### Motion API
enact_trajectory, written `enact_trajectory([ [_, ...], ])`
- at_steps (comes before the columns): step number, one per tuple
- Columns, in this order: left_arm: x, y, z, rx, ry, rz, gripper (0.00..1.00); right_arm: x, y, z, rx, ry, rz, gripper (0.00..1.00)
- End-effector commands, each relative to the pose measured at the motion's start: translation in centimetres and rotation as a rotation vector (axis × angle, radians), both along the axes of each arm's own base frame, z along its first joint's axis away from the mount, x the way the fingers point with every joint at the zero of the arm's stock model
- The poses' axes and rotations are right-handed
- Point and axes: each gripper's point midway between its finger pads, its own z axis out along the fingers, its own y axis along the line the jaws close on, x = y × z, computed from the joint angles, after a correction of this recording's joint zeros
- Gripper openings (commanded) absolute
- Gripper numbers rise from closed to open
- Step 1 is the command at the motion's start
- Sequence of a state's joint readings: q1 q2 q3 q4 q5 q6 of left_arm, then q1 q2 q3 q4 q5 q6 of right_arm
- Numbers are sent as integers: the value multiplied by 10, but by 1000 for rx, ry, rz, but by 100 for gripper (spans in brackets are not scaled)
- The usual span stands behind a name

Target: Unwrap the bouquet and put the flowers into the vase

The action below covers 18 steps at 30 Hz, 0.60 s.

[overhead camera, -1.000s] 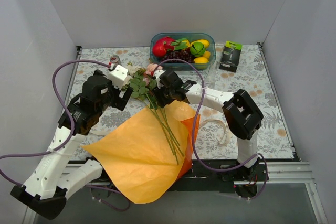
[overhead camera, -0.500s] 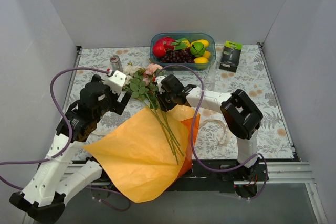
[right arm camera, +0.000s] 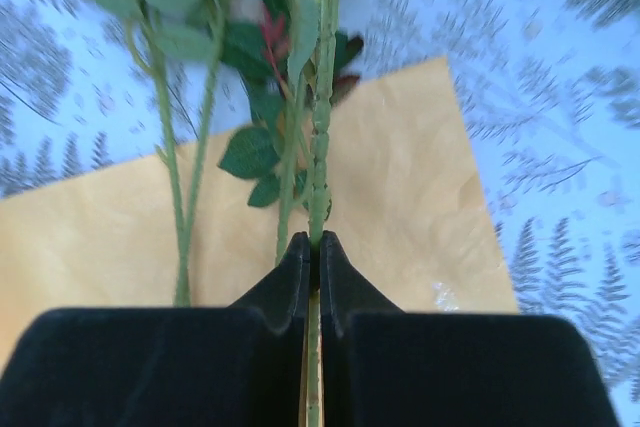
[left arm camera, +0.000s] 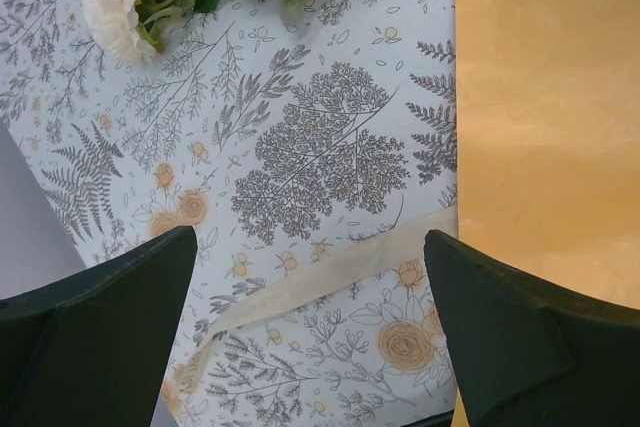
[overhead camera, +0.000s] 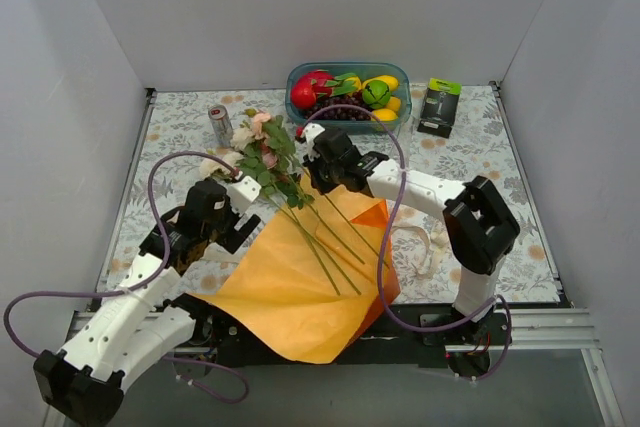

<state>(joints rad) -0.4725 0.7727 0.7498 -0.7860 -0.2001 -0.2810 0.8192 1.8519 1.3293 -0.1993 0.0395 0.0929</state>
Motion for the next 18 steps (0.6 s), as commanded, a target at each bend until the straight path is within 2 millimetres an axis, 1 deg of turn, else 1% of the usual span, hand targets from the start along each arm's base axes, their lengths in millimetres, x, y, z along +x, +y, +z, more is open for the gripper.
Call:
enact_trajectory([
  [1,20,-11,-3,14,-44,-54,98,42,10,135,230,-277,-42,1],
  [2,24,-13,-3,16,-49,-59,98,43,7,149,256,-302,-52,1],
  [3,28,-15,0,11,-62,-60,98,48,5,162,285,-339,-70,1],
  [4,30,-17,-4,11,-47,-63,98,50,2,171,306,-366,-80,1],
  [5,31,-19,-4,8,-44,-67,98,49,-4,185,340,-397,-97,1],
  [6,33,-21,-2,4,-43,-68,98,54,-7,202,384,-447,-123,1],
  [7,34,-22,-2,0,-38,-67,98,55,-11,211,409,-475,-142,1],
  [8,34,-22,-3,2,-34,-67,98,52,-20,227,471,-533,-164,1],
  [9,34,-22,-3,2,-38,-66,98,55,-30,240,510,-589,-203,1],
  [10,35,-20,-2,10,-46,-60,98,53,-39,245,539,-639,-218,1],
  [11,35,-19,-1,8,-55,-60,98,48,-53,288,659,-773,-242,1],
  [12,34,-18,-1,10,-57,-59,98,52,-65,276,653,-778,-260,1],
  [13,33,-18,-1,10,-57,-59,98,57,-70,283,669,-771,-278,1],
  [14,32,-17,1,9,-60,-56,98,65,-72,273,628,-739,-282,1],
  [15,31,-16,0,10,-58,-54,98,70,-79,281,625,-765,-287,1],
  [16,30,-16,1,7,-59,-50,98,71,-84,284,610,-799,-283,1],
  [17,30,-15,2,7,-61,-46,98,69,-90,298,643,-849,-286,1],
  [18,28,-14,3,5,-65,-44,98,69,-94,299,649,-873,-271,1],
])
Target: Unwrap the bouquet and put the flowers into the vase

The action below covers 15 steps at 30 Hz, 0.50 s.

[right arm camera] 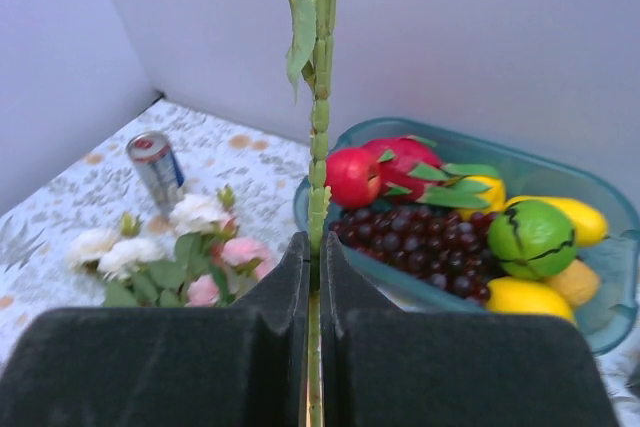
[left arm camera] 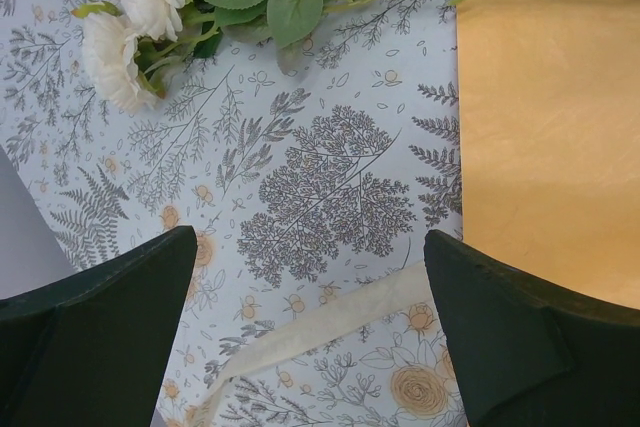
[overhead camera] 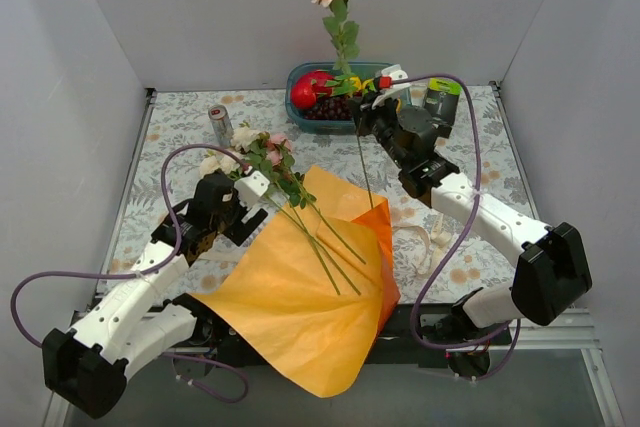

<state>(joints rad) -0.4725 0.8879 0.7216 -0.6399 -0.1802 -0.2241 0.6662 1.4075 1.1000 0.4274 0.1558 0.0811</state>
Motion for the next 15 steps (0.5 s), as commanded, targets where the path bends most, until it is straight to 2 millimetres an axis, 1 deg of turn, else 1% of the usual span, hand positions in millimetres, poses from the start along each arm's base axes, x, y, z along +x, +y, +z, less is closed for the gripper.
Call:
enact_trajectory([
  [1,2,2,17,-23,-60,13,98,6,-25,70,112,-256,-45,1],
  [2,1,2,17,-25,-60,14,98,5,-28,81,130,-286,-48,1],
  [3,-1,4,16,-25,-59,17,98,7,-33,88,137,-298,-56,1],
  [4,-2,4,15,-24,-56,19,98,7,-36,101,152,-323,-58,1],
  [6,-5,6,12,-22,-50,23,98,9,-43,118,174,-360,-66,1],
  [7,-5,7,13,-23,-54,26,98,8,-47,135,190,-394,-69,1],
  [10,-6,7,13,-31,-55,32,98,8,-55,158,201,-460,-80,1],
  [11,-7,7,12,-32,-51,34,98,4,-60,170,197,-532,-96,1],
  [12,-8,7,12,-35,-48,36,98,4,-64,176,199,-558,-107,1],
  [14,-9,7,11,-39,-43,39,98,9,-70,187,209,-569,-117,1],
  [15,-10,7,11,-40,-41,43,98,12,-77,191,210,-584,-129,1],
])
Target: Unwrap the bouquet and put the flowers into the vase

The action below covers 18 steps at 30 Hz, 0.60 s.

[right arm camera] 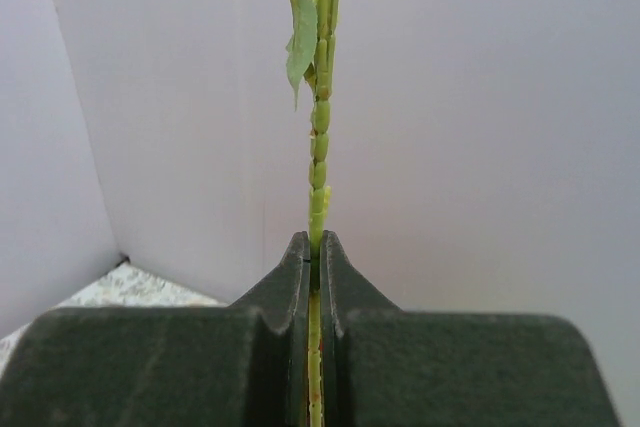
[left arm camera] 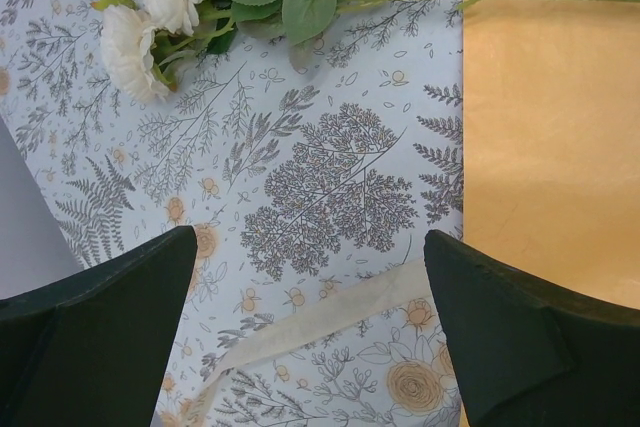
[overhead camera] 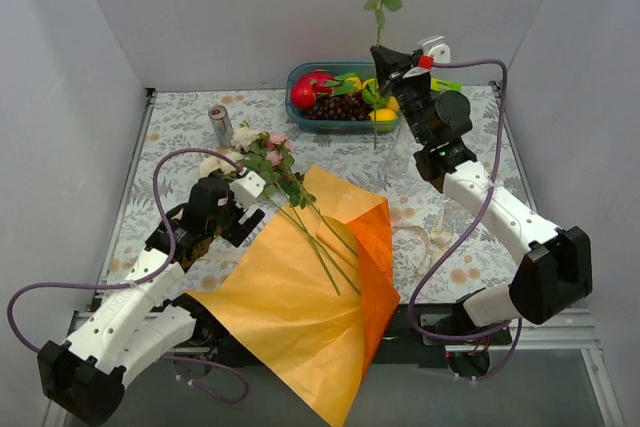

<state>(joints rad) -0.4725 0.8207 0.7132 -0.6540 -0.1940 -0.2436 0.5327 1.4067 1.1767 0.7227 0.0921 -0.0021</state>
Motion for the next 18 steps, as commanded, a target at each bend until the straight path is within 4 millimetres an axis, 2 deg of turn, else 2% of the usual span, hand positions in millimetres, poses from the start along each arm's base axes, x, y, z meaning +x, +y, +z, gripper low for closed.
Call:
enact_trajectory([
  [1,-5,3,1,-15,-1,20,98,-12,-31,82,81,-238,-51,1],
  [6,-8,6,1,-16,-10,23,97,0,-56,104,78,-301,-115,1],
  [10,-9,9,0,-5,-15,33,97,8,-71,110,82,-318,-147,1],
  [18,-9,11,1,5,-16,42,97,22,-94,100,85,-308,-190,1],
])
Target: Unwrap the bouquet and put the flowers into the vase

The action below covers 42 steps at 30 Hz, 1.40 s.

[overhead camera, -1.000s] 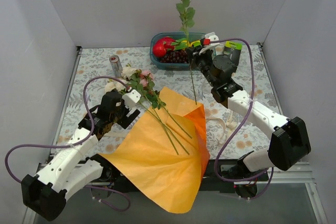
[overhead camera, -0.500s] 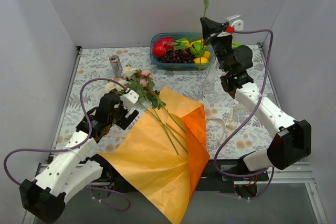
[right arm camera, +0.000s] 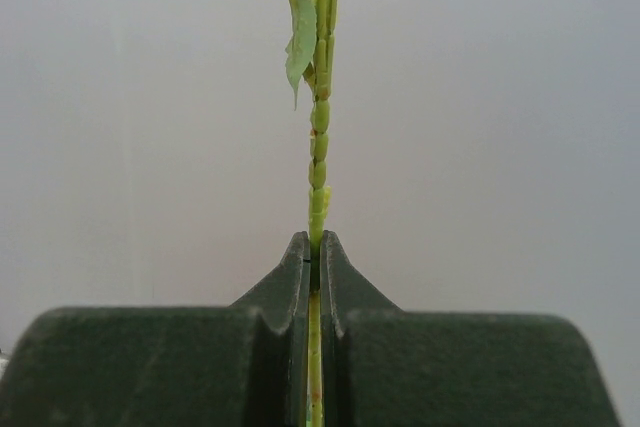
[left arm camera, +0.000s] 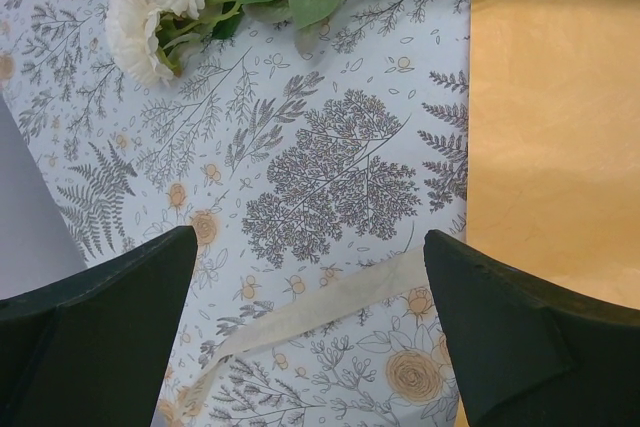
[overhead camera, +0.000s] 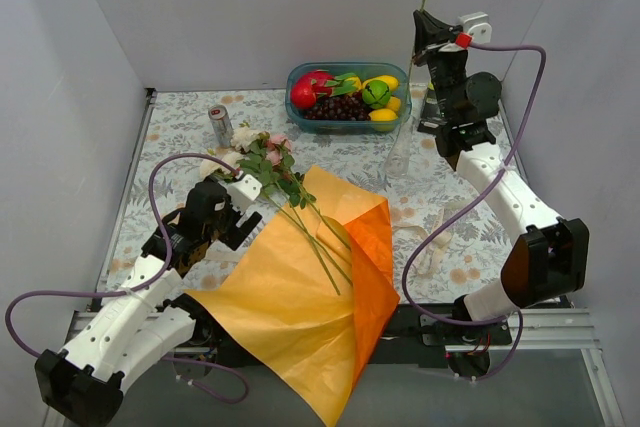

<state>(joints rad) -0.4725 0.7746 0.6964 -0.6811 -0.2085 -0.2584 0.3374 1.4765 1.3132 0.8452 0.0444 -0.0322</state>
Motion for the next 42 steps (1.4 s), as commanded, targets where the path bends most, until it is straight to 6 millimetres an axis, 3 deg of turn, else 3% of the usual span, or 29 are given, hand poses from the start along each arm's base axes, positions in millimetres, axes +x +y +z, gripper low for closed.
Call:
enact_trajectory([
  [1,-1,6,2,8,-12,25,97,-15,-18,36,43,-121,-19,1],
  [14,2,3,3,-3,-14,33,97,-10,-38,15,55,-83,-25,1],
  [29,13,-4,2,-16,-10,39,98,1,-31,-31,67,-10,30,1],
  [32,14,-4,-1,-15,-9,39,98,0,-31,-24,58,-22,25,1],
  [36,13,-3,-5,-14,-12,38,98,-10,-29,12,27,-78,39,1],
  [39,13,-4,-9,-13,-10,34,98,-16,-26,18,34,-80,64,1],
  [42,14,-4,-10,-13,-10,32,98,-14,-27,12,42,-58,67,1],
])
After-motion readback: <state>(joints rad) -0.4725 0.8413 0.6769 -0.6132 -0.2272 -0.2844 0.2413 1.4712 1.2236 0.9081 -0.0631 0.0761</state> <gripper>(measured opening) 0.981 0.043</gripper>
